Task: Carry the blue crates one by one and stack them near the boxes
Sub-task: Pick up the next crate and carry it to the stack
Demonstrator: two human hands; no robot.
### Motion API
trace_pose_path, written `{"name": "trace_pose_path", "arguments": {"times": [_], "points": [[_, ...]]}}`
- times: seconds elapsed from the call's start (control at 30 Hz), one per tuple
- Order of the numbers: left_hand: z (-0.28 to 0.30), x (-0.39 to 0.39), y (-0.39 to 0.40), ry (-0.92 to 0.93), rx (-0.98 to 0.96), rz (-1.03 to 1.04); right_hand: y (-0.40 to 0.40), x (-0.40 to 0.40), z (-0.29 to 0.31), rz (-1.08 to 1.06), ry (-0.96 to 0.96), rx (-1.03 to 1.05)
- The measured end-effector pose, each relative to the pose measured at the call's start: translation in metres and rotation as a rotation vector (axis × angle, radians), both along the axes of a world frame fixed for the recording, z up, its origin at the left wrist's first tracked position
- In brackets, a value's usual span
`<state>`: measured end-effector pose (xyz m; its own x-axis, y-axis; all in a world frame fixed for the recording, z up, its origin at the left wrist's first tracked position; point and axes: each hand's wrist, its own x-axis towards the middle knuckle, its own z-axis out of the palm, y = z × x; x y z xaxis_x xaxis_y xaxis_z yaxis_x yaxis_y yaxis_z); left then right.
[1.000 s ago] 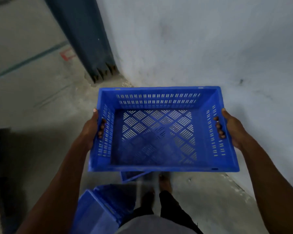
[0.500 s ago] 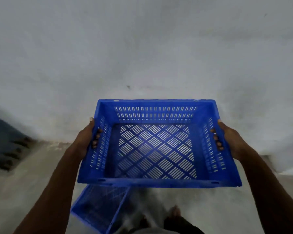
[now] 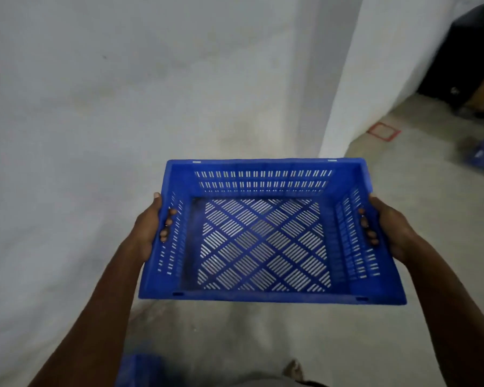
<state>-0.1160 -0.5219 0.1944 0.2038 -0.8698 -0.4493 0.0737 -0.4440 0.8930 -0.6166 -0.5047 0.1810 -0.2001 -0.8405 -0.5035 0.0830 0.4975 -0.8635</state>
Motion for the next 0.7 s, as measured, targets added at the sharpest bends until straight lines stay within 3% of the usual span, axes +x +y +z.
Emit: {"name": "trace_pose_path", "arguments": {"times": [0.4, 0.7], "points": [[-0.016, -0.349, -0.139, -0.069, -0.012, -0.444, 0.071, -0.283, -0.007, -0.49, -0.003, 0.028], [-0.029, -0.593, -0.288, -0.075, -0.016, -0.694, 0.027, -0.443, -0.027, -0.728, -0.003, 0.024]]}}
